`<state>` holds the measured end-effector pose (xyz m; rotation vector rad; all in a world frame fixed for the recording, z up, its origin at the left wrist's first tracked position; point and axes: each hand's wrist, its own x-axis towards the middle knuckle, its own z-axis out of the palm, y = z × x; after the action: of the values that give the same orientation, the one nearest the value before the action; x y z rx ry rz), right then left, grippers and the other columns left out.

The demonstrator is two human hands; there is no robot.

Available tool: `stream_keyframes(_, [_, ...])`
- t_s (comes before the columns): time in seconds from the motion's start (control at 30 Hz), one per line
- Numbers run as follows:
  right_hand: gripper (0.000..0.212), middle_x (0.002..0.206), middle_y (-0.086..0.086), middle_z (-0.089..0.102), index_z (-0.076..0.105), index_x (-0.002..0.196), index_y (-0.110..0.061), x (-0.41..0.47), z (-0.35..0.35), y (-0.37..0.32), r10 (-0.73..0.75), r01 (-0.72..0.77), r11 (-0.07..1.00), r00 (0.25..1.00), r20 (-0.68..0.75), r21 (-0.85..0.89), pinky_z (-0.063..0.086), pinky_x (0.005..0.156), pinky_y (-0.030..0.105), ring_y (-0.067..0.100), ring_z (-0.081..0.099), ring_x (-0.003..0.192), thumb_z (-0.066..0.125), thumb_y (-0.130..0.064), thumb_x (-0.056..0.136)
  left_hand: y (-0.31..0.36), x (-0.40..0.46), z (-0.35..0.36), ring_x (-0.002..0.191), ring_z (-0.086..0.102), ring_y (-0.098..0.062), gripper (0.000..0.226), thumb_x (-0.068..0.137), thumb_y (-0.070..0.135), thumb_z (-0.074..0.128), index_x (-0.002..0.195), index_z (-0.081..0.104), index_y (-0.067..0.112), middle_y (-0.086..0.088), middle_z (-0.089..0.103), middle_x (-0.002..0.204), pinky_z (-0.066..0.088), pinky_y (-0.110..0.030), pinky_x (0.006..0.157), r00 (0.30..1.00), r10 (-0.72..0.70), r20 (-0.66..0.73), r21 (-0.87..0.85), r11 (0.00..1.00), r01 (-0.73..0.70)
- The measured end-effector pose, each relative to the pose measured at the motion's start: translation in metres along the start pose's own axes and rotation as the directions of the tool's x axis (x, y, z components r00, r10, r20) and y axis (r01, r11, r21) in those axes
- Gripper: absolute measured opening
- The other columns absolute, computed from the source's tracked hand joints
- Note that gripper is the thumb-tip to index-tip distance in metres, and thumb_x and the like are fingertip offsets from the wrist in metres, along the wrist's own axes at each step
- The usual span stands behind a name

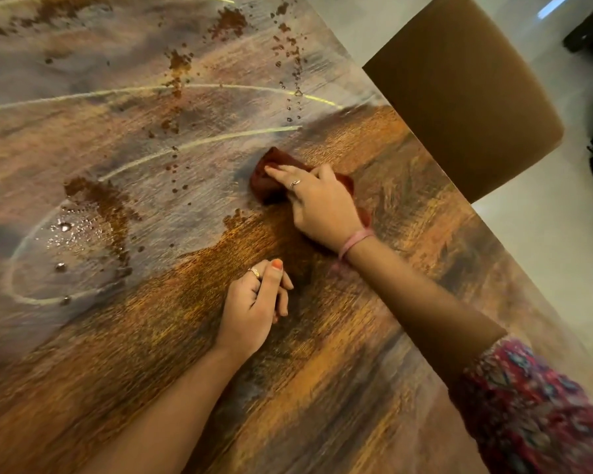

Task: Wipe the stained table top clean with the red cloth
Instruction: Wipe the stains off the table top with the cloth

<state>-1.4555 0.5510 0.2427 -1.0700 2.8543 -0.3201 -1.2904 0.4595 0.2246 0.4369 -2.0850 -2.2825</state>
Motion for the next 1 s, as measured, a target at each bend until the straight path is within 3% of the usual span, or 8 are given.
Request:
stream_keyframes(0.1, [0.055, 0.14, -0.006, 0.051, 0.042, 0.139, -0.038, 0.042, -0.021, 0.068, 0.313, -0.313, 0.946, 0.95, -0.011, -0.086, 0.044, 0.094, 0.037, 0.027, 0.046, 0.113, 0.041, -0.01, 0.092, -0.001, 0.0, -0.001, 0.04, 0.043, -0.012, 0.039, 0.098, 0.032, 0.035, 0.073, 0.057, 0.013, 0.002, 0.053, 0.047, 0.037, -0.021, 0.045, 1.0, 0.005, 0.012, -0.02, 1.0, -0.005])
stream_keyframes(0.2, [0.052, 0.14, 0.008, 0.047, 0.04, 0.142, -0.031, 0.074, -0.052, 0.14, 0.734, -0.736, 0.677, 0.676, -0.061, -0.014, 0.031, 0.108, 0.036, 0.031, 0.039, 0.13, 0.04, -0.013, 0.093, -0.002, 0.002, -0.001, 0.039, 0.043, -0.014, 0.039, 0.099, 0.032, 0.035, 0.072, 0.057, 0.013, 0.002, 0.053, 0.047, 0.037, -0.021, 0.045, 1.0, 0.019, 0.017, -0.037, 0.999, -0.018])
stream_keyframes(0.3, [0.045, 0.141, 0.008, 0.045, 0.044, 0.139, -0.026, 0.085, -0.052, 0.155, 0.842, -0.838, 0.54, 0.538, -0.052, 0.08, 0.032, 0.105, 0.039, 0.033, 0.032, 0.135, 0.039, -0.016, 0.095, -0.004, 0.002, -0.001, 0.039, 0.042, -0.014, 0.039, 0.098, 0.032, 0.035, 0.073, 0.058, 0.014, 0.002, 0.053, 0.047, 0.036, -0.023, 0.044, 1.0, 0.012, 0.027, -0.051, 0.999, -0.011])
stream_keyframes(0.4, [0.046, 0.145, 0.01, 0.034, 0.042, 0.138, -0.041, 0.082, -0.037, 0.127, 0.829, -0.815, 0.559, 0.55, -0.098, 0.151, 0.031, 0.108, 0.038, 0.034, 0.039, 0.129, 0.038, -0.02, 0.098, -0.003, 0.001, -0.001, 0.04, 0.042, -0.015, 0.037, 0.099, 0.032, 0.035, 0.073, 0.057, 0.018, 0.002, 0.053, 0.048, 0.036, -0.027, 0.043, 0.999, 0.026, 0.026, -0.037, 0.999, -0.025])
stream_keyframes(0.67, [0.054, 0.139, -0.005, 0.051, 0.048, 0.136, -0.038, 0.008, 0.001, -0.012, 0.201, -0.2, 0.968, 0.98, 0.005, 0.153, 0.042, 0.094, 0.038, 0.024, 0.043, 0.1, 0.044, -0.008, 0.091, 0.002, 0.001, 0.0, 0.041, 0.045, -0.005, 0.038, 0.099, 0.033, 0.036, 0.07, 0.056, 0.02, 0.006, 0.054, 0.046, 0.037, -0.016, 0.049, 1.0, 0.018, -0.014, 0.002, 1.0, -0.018])
stream_keyframes(0.8, [0.057, 0.143, -0.018, 0.046, 0.045, 0.136, -0.044, -0.047, 0.009, -0.048, -0.109, 0.086, 0.982, 0.984, 0.139, 0.167, 0.046, 0.086, 0.036, 0.021, 0.04, 0.1, 0.045, -0.009, 0.091, 0.006, -0.007, -0.002, 0.04, 0.045, -0.008, 0.04, 0.098, 0.025, 0.041, 0.064, 0.056, 0.012, 0.003, 0.051, 0.046, 0.038, -0.019, 0.049, 0.997, 0.016, -0.079, -0.055, 0.998, -0.021])
stream_keyframes(0.9, [0.058, 0.145, -0.017, 0.044, 0.041, 0.139, -0.044, -0.037, -0.005, -0.009, 0.038, -0.048, 0.997, 0.987, 0.156, 0.064, 0.043, 0.097, 0.039, 0.022, 0.047, 0.112, 0.045, -0.01, 0.092, 0.011, -0.02, -0.006, 0.039, 0.045, -0.007, 0.041, 0.101, 0.021, 0.041, 0.065, 0.058, 0.011, 0.004, 0.05, 0.044, 0.038, -0.015, 0.05, 0.995, -0.012, -0.1, -0.059, 0.998, 0.006])
stream_keyframes(1.0, [0.052, 0.142, -0.002, 0.048, 0.042, 0.14, -0.037, -0.018, -0.014, 0.015, 0.491, -0.495, 0.861, 0.869, 0.062, 0.12, 0.035, 0.106, 0.036, 0.029, 0.047, 0.119, 0.042, -0.011, 0.095, 0.017, -0.037, -0.027, 0.041, 0.045, -0.011, 0.04, 0.101, 0.027, 0.04, 0.068, 0.059, 0.014, 0.004, 0.053, 0.047, 0.038, -0.021, 0.047, 0.995, -0.011, -0.102, -0.092, 0.996, 0.002])
